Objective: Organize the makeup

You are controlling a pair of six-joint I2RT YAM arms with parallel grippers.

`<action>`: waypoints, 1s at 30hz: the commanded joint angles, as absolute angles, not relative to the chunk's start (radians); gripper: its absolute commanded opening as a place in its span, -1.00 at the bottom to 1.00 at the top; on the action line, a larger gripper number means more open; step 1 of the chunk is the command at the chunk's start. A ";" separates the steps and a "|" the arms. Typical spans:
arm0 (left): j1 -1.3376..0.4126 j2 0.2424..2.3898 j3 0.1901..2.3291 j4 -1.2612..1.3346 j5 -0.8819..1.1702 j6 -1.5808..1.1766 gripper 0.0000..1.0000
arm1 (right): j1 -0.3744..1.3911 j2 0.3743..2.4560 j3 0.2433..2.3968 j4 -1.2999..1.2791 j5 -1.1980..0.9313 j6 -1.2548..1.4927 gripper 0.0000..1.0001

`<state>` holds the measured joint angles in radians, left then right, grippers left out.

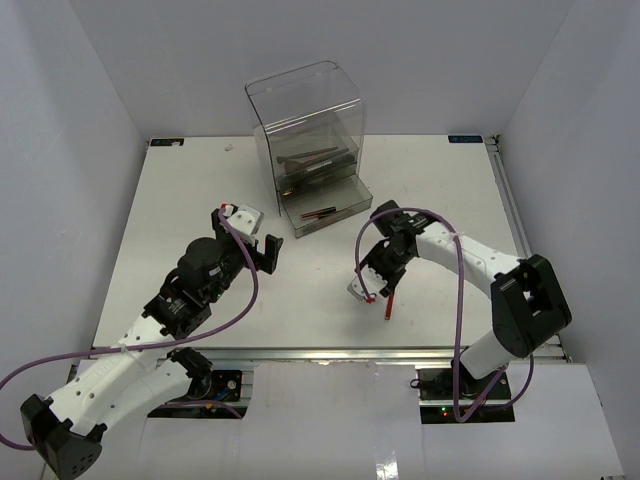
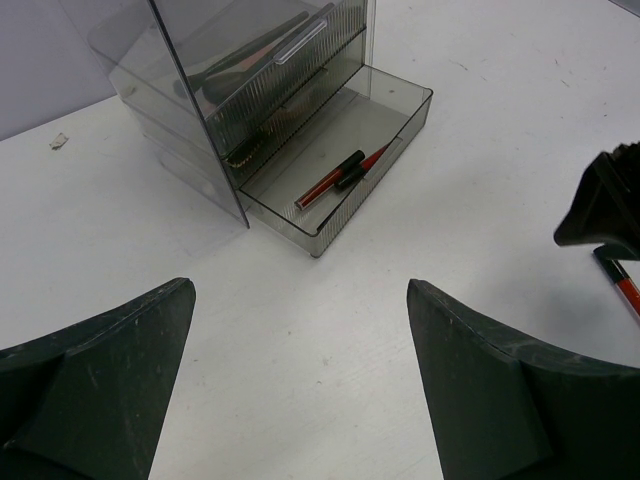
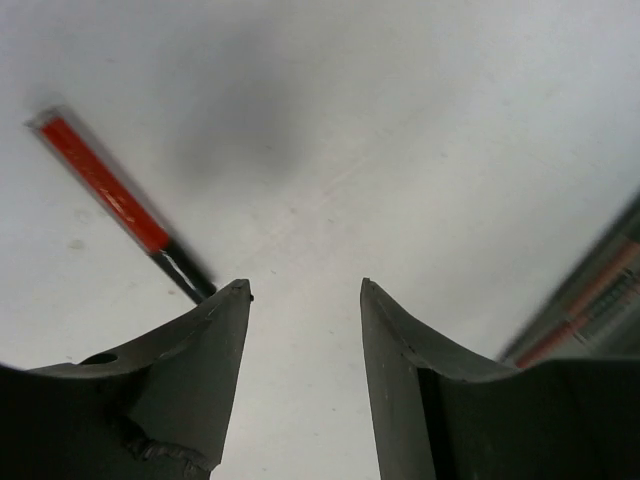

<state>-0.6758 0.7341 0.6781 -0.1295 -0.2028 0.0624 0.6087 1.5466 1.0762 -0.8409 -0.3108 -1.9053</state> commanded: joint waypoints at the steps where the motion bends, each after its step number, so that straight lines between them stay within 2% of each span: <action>1: -0.670 0.730 0.672 -0.117 -0.204 0.063 0.96 | 0.610 1.508 1.004 -0.928 -0.348 -2.054 0.10; 22: -0.669 0.733 0.672 -0.117 -0.201 0.064 0.96 | 0.632 1.548 0.871 -0.871 -0.264 -2.066 -0.09; 30: -0.670 0.732 0.671 -0.118 -0.201 0.063 0.96 | 0.638 1.570 0.839 -0.805 -0.231 -2.026 -0.26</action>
<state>-0.6758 0.7368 0.6777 -0.1295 -0.2028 0.0628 0.6308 1.5467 0.8648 -0.8641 -0.2530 -1.9757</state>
